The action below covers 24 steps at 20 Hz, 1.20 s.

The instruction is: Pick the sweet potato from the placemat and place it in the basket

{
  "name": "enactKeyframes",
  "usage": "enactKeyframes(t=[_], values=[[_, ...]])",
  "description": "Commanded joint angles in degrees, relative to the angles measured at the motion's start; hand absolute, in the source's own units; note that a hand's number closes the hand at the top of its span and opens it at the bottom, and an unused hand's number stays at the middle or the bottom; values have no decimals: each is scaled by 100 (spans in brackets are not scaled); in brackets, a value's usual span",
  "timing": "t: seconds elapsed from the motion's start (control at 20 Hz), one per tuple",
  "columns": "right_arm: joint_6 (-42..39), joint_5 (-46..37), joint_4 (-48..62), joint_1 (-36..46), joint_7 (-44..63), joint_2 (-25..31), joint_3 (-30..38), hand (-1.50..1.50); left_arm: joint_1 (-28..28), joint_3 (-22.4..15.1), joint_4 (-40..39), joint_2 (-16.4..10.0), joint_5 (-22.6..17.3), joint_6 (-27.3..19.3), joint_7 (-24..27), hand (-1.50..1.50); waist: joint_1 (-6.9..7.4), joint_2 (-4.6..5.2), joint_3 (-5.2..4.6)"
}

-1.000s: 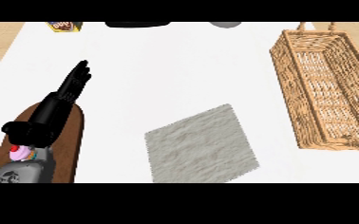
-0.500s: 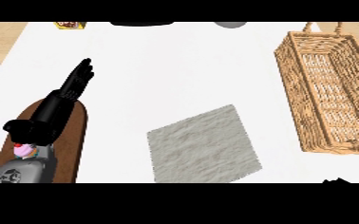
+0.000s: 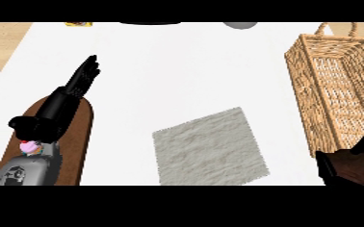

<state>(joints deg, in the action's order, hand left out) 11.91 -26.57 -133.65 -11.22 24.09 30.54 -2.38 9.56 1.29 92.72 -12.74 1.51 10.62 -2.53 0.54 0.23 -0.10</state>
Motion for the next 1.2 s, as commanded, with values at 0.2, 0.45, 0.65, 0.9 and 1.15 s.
enactKeyframes(t=[0.2, 0.45, 0.65, 0.9, 1.15], values=[[-603, 2240, 1244, 1995, 679, 570, 2030, 150, 213, 48, -590, 36, 93, 55, 407, 0, -43, -1, 8], [-1192, 2491, 2405, 2403, 357, 880, 2375, 150, 210, 67, -106, 40, 92, 28, -122, 0, -45, -21, 11], [-1496, 2377, 3635, 2609, -603, 952, 2340, 150, -60, 184, -492, 53, 165, 46, 536, 0, -33, -12, 10], [-1323, 1957, 4633, 2705, -1708, 741, 2386, 150, 95, 226, -515, 22, 88, 213, 410, 0, -34, -14, 11], [-733, 1452, 5795, 2978, -2832, 525, 2376, 150, -111, 145, -564, 143, 210, 174, 677, 0, -7, -5, 12]])
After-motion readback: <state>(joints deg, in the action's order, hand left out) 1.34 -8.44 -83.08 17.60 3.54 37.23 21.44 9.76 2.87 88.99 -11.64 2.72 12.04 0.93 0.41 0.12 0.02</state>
